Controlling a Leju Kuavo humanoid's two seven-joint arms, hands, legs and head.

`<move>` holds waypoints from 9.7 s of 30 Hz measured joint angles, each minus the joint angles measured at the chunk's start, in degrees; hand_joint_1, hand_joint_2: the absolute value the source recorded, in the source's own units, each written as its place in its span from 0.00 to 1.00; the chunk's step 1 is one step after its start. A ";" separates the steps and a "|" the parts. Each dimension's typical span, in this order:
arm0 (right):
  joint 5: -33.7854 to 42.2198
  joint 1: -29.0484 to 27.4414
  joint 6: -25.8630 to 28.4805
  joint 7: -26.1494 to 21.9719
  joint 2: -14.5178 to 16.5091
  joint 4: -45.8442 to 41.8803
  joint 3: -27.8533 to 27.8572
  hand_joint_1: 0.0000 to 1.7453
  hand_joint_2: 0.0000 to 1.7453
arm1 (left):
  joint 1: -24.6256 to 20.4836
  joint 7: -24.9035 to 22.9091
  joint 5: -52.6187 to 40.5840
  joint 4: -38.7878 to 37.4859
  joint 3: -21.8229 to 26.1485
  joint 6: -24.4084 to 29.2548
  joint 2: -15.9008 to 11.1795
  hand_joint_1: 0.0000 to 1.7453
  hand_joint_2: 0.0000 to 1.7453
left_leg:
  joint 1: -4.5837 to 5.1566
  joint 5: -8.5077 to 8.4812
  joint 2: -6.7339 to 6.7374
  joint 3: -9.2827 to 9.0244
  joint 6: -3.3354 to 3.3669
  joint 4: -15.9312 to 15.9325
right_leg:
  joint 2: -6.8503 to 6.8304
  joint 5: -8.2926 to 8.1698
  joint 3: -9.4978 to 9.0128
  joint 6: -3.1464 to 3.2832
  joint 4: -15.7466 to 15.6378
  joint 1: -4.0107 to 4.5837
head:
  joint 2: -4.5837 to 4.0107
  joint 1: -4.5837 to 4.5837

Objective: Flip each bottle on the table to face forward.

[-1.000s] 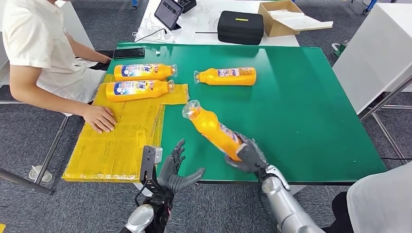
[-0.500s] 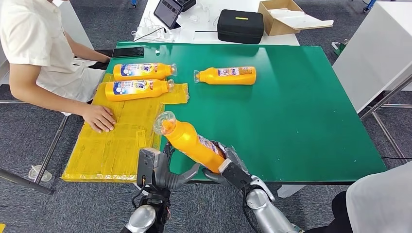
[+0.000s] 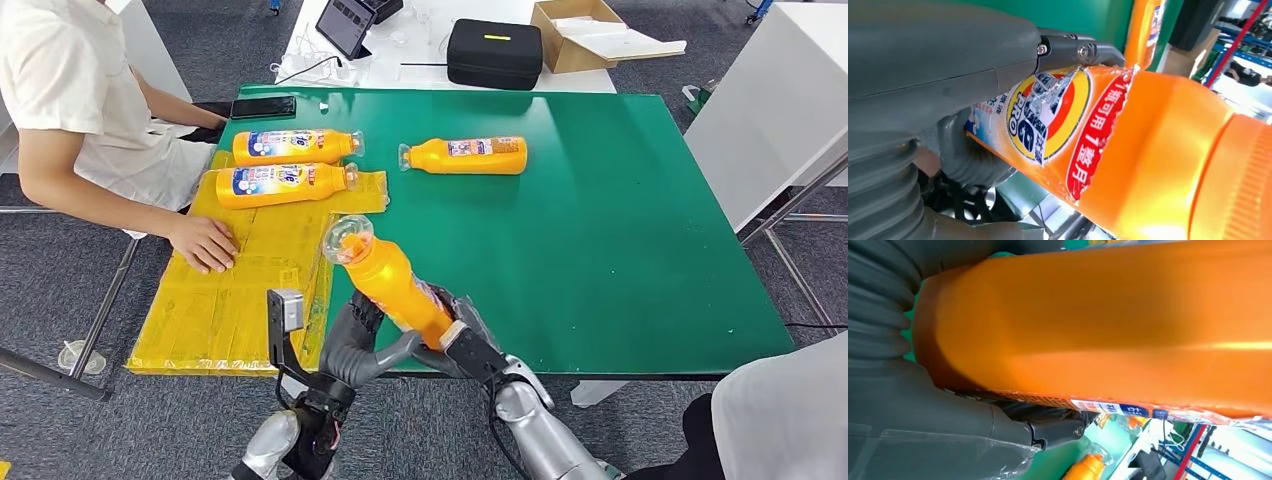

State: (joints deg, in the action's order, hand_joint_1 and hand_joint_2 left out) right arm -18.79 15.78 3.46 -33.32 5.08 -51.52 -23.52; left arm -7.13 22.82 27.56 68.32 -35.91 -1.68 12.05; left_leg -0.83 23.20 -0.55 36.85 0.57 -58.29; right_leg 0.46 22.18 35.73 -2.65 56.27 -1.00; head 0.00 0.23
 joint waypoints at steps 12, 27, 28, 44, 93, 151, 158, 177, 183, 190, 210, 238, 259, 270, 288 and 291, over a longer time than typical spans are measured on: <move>-0.35 1.37 0.34 -0.15 0.66 2.82 -0.64 1.00 1.00 | 0.39 -0.49 1.09 0.46 0.96 -0.76 -0.49 0.00 1.00 | 0.00 0.00 0.00 0.03 0.00 0.00 | 0.00 0.00 0.04 0.00 0.00 0.00 | 0.00 0.01; -4.98 2.91 3.98 2.72 2.72 4.58 -5.24 1.00 1.00 | -1.78 4.65 -6.32 -0.85 0.67 12.30 0.96 0.00 1.00 | -0.01 -0.01 0.03 0.06 -0.02 0.00 | 0.01 0.00 0.10 0.01 0.00 0.00 | 0.01 0.01; -4.74 2.90 3.86 2.73 2.84 4.61 -5.47 1.00 1.00 | -1.90 4.38 -5.12 -0.88 0.77 11.65 1.04 0.00 1.00 | -0.01 -0.01 0.03 0.07 -0.02 0.00 | 0.01 0.00 0.11 0.01 0.00 0.00 | 0.01 0.01; -3.25 2.94 3.40 2.90 3.99 4.66 -6.89 1.00 1.00 | -2.26 5.04 -3.13 -0.49 1.17 11.48 1.18 0.00 1.00 | -0.01 -0.01 0.02 0.09 -0.02 0.00 | 0.01 0.00 0.13 0.01 0.00 0.00 | 0.00 0.01; -9.04 -13.79 29.80 -0.76 1.69 -9.02 2.88 0.00 0.00 | 5.53 11.11 -21.79 17.64 19.14 26.98 -1.81 0.91 1.00 | -0.01 0.02 0.02 0.14 -0.02 0.00 | 0.00 0.04 0.18 0.01 0.00 0.01 | 0.00 0.00; -5.61 -11.02 23.06 -6.55 2.34 -6.71 4.10 0.00 0.00 | -21.01 1.70 -90.46 -39.25 8.66 16.29 -11.40 0.00 1.00 | -0.02 -0.16 -0.07 -0.19 -0.13 0.04 | -0.04 -0.05 -0.21 0.04 0.01 0.01 | 0.00 -0.02; -4.33 -10.35 24.17 -6.55 2.26 -5.28 3.22 0.00 0.00 | -22.78 2.49 -88.63 -39.62 6.41 7.91 -13.00 0.00 1.00 | -0.02 -0.15 -0.05 -0.47 -0.15 0.05 | -0.03 -0.04 -0.47 0.04 0.01 0.01 | 0.00 -0.01; -2.87 -9.03 26.97 -6.57 1.52 -2.85 0.24 0.00 0.00 | -21.47 6.34 -81.92 -37.26 3.61 11.24 -14.49 0.00 1.00 | -0.03 -0.15 -0.03 -0.50 -0.15 0.05 | -0.02 -0.04 -0.48 0.04 0.01 0.01 | 0.01 -0.01; -2.73 -9.10 28.30 -6.57 1.31 -2.84 -0.07 0.00 0.00 | -14.94 10.90 -70.55 -27.36 4.45 12.95 -14.72 0.00 1.00 | -0.03 -0.15 -0.02 -0.30 -0.15 0.04 | -0.01 -0.04 -0.22 0.03 0.01 0.01 | 0.01 0.00; -3.21 -9.64 29.64 -6.62 1.11 -2.90 -0.04 0.00 0.00 | -8.39 11.97 -67.43 -14.94 5.92 20.85 -14.46 0.00 1.00 | -0.03 -0.15 0.00 -0.02 -0.15 0.03 | 0.00 -0.05 0.06 0.03 0.01 0.01 | 0.01 0.00; 1.47 -13.99 14.48 -6.27 -2.42 -12.45 13.02 0.00 1.00 | 4.19 1.01 -31.70 1.85 5.52 10.25 -3.38 0.00 1.00 | 0.04 -0.09 -0.02 0.16 -0.07 0.01 | -0.01 -0.07 0.20 -0.03 -0.02 -0.04 | 0.01 0.01; -11.97 -16.90 28.18 4.26 1.52 -25.72 11.75 0.00 1.00 | 6.12 3.02 -18.16 4.40 3.70 9.16 -2.59 0.00 1.00 | 0.00 -0.11 -0.01 0.18 -0.08 0.01 | -0.01 -0.06 0.21 -0.02 -0.01 -0.01 | 0.01 0.01; -49.07 -4.41 35.83 19.64 -5.76 -8.93 10.71 0.00 1.00 | 3.33 1.31 -21.55 3.12 3.29 4.89 -1.31 0.00 1.00 | 0.03 -0.22 0.02 0.20 0.03 0.01 | 0.00 -0.17 0.21 -0.12 -0.01 -0.03 | 0.00 -0.01; -44.70 3.26 31.23 21.24 -6.04 4.24 7.44 0.00 1.00 | 1.75 -1.46 -23.60 1.95 2.08 3.67 -1.21 0.00 1.00 | 0.01 -0.21 0.00 0.22 0.02 0.01 | -0.01 -0.16 0.23 -0.12 0.00 -0.02 | 0.00 0.02; -46.97 9.65 24.19 28.18 -6.10 15.25 4.74 0.00 1.00 | 0.81 -7.33 -22.62 -0.26 1.73 2.17 -1.19 0.00 1.00 | 0.01 -0.21 0.07 0.10 0.02 0.01 | 0.02 -0.18 0.18 -0.12 -0.01 -0.02 | 0.01 0.02; -47.89 10.91 23.02 29.68 -6.16 16.36 4.03 0.00 1.00 | 0.81 -7.66 -22.62 -0.26 1.52 2.10 -1.16 0.00 1.00 | 0.02 -0.23 0.06 0.03 0.02 0.01 | 0.02 -0.19 0.12 -0.11 -0.02 -0.02 | 0.00 0.01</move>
State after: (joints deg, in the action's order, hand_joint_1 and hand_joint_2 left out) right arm -66.67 26.69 26.48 -3.63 -1.08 -35.16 -19.49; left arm -6.32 15.16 4.94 68.06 -34.39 0.42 10.88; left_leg -0.81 22.97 -0.49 36.88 0.59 -58.28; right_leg 0.48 22.00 35.85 -2.76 56.25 -1.02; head 0.00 0.25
